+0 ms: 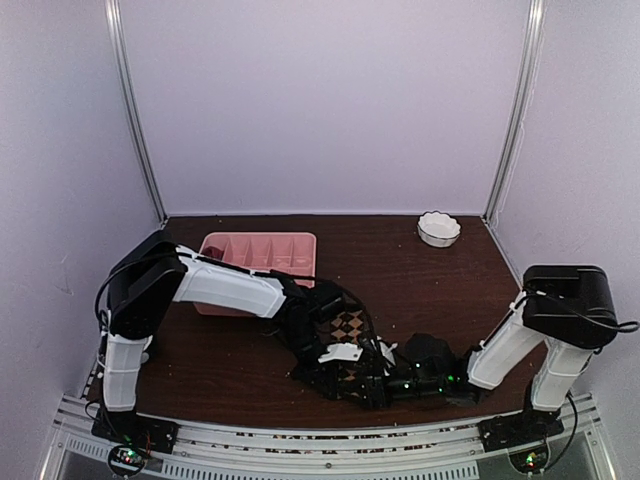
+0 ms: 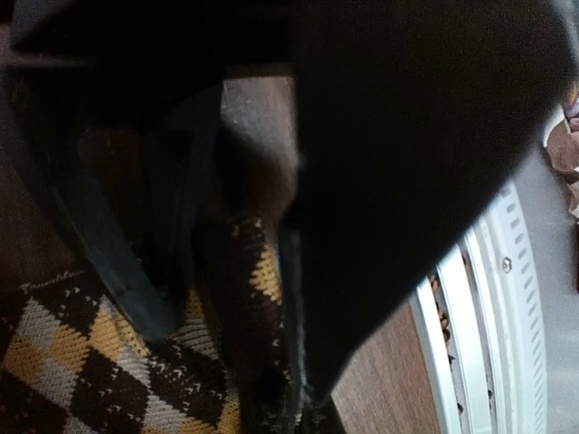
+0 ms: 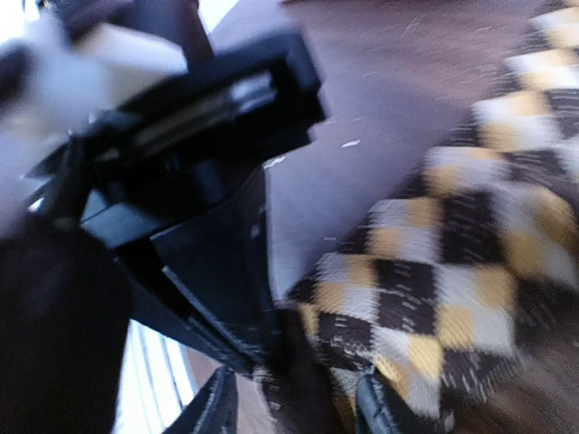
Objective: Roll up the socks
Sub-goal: Roll the sock at the center of the board.
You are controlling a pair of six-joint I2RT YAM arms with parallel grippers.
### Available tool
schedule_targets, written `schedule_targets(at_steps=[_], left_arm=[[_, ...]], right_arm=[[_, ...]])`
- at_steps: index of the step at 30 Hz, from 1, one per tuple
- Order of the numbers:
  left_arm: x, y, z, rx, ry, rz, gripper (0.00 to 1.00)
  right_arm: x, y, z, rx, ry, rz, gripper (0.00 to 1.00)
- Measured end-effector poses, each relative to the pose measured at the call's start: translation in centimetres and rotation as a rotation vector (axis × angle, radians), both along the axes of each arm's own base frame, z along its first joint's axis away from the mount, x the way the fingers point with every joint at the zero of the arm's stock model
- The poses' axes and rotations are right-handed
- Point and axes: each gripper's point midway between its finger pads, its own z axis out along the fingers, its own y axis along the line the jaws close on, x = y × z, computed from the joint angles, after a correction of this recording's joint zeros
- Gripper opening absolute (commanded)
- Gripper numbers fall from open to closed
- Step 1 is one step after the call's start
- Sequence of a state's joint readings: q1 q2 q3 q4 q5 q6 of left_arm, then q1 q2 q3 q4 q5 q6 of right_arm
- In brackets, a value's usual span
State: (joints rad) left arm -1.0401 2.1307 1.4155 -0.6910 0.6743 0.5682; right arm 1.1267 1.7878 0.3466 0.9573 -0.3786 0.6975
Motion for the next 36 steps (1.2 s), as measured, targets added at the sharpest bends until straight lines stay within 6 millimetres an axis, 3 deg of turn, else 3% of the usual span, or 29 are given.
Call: schedule_targets(at_steps=[1,2,6,11,17,21,24,27,29,33,36], left_arm=[[-0.1,-0.1,0.0,-0.001,0.019,-0.007,0.00],[-0.2,-0.1,-0.1,0.006,0.045,-0.005,0.00],[0.0,0.3,-0.1,0.014,0.110,-0.001,0.00],[1.0,0.8,-0.1,0.076,0.213,0.102,0.00],[1.7,1.5,-0.1,0.122,0.265,0.143,0.00],[1.7,1.5,-0.1,0.146,0.294,0.146,0.00],[1.7,1.5,-0.1,0.169,0.332,0.152,0.00],[1.7,1.4,-0.1,0.199,0.387,0.164,0.00],[1.8,1.3,-0.1,0.225,0.437,0.176,0.00],[1.7,1.0,-0.2,0.267,0.531,0.203,0.00],[1.6,0.9,-0.2,0.291,0.582,0.219,0.00]], right_arm=[[0.3,-0.3,0.2,-0.009,-0.018,-0.031,0.96],[0.3,-0.5,0.4,-0.015,-0.033,-0.046,1.00],[0.5,-1.2,1.3,-0.063,-0.122,-0.125,1.00],[-1.2,-2.4,0.8,-0.198,-0.260,-0.126,1.00],[-1.5,-5.6,0.0,-0.354,-0.346,-0.241,1.00],[-1.4,-8.0,0.0,-0.348,-0.331,-0.368,1.00],[-1.3,-9.6,0.0,-0.346,-0.369,-0.383,0.91],[-1.8,-9.4,-0.5,-0.416,-0.471,-0.289,0.85],[-2.6,-8.0,-0.6,-0.470,-0.563,-0.189,0.81],[-3.9,-4.4,0.8,-0.470,-0.722,-0.028,0.61],[-4.0,-3.2,1.3,-0.467,-0.821,0.050,0.55]])
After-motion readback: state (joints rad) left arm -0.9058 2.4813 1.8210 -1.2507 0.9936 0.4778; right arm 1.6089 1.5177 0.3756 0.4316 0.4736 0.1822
